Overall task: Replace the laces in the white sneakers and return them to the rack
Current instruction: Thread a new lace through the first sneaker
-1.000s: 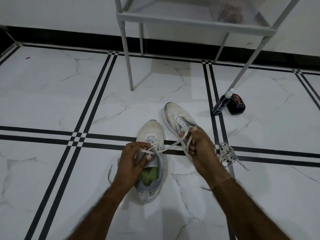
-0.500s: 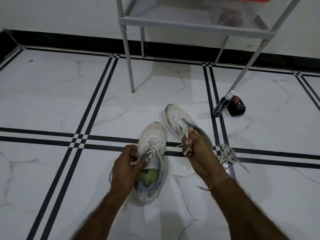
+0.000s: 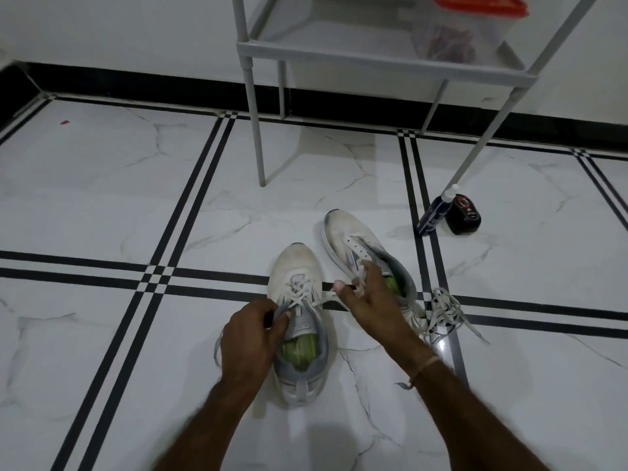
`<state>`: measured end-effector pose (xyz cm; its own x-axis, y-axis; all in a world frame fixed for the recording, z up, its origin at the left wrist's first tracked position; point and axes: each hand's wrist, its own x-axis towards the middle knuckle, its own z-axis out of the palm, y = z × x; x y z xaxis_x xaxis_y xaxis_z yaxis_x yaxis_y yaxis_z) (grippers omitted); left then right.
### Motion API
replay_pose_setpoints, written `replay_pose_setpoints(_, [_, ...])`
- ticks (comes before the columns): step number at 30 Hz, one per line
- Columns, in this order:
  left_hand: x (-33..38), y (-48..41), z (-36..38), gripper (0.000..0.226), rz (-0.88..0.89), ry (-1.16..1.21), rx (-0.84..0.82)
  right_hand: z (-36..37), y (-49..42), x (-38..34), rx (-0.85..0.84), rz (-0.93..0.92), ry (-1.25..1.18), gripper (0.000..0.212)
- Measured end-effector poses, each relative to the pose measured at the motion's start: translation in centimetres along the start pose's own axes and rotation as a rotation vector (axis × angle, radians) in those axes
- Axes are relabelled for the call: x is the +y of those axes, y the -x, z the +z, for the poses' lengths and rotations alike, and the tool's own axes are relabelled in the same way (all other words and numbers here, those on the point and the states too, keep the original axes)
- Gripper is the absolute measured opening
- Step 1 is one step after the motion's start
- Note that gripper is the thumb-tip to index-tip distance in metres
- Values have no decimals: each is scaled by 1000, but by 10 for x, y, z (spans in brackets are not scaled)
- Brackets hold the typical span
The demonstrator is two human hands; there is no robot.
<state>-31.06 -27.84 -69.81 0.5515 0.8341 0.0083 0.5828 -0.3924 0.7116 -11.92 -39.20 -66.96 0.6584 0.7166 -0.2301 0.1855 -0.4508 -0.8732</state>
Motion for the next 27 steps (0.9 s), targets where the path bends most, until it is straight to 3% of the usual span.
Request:
replay_pose_setpoints(1, [0,0,-1,29,-10,4,-6,0,-1,-2,-3,-31,-11,59])
replay_pose_setpoints(5, [7,1,-6,20,4,22,-2,1,-1,-6,126,-240,101,25])
replay_pose_setpoints(8, [4,2,-7,27,-2,85,-14,6,4,-10,70,-249,136,17])
replay_pose_setpoints(11, [-4,1,-3,24,16,88,30,15,4,-12,9,-261,369,26])
replay_pose_setpoints(15, [0,0,-3,24,-25,200,-26,28,3,-16,-94,-338,338,37])
replay_pose_setpoints(20, [2,-3,-5,8,-130,298,-110,35,4,-21,-186,-396,341,26])
replay_pose_setpoints(27, [2,-5,-10,14,-235,487,-199,46,10,-12,-53,-439,230,10])
